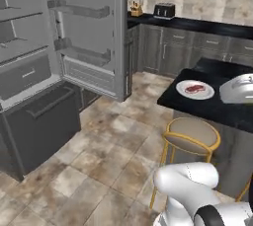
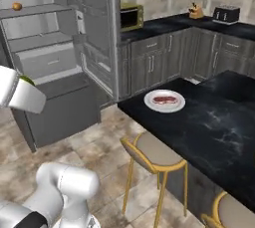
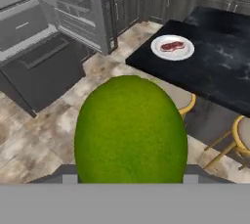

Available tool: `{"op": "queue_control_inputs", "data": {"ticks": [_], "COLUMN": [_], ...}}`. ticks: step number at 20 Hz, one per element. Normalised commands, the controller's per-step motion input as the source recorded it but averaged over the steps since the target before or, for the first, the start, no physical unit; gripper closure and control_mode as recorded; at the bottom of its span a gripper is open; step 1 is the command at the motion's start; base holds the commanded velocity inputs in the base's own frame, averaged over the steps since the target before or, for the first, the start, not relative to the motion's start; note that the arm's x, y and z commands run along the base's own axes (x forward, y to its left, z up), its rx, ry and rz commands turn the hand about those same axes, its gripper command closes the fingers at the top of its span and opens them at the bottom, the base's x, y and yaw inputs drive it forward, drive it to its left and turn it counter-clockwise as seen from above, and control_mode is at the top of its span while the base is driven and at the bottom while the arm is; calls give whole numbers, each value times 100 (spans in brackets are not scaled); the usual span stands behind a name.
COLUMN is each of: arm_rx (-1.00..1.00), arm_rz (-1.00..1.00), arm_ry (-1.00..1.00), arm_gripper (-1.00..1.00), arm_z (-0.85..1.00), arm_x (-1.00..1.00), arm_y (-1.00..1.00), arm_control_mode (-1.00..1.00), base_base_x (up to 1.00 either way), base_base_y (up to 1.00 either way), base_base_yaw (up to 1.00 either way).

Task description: Transport the steak and lime to the fridge. Place the steak on the rack containing meat and place the lime on the rack containing the vegetable, ensuring meats and vegetables are on different racks.

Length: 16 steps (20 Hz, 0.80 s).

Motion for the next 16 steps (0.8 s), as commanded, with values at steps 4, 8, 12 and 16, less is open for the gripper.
{"op": "queue_control_inputs", "data": {"ticks": [4, 8, 12, 16], "arm_rx": [0, 0, 0, 0], "arm_rz": [0, 0, 0, 0], "arm_ry": [0, 0, 0, 0], "arm_gripper": [100, 100, 100, 100], "arm_z": [0, 0, 0, 0], "arm_x": [0, 0, 0, 0], "arm_y": [0, 0, 0, 0], "arm_control_mode": [100, 100, 100, 100], "base_base_x": [13, 63, 100, 100], "base_base_y": [25, 11, -2, -62], "base_base_yaw": [94, 82, 56, 20]}}
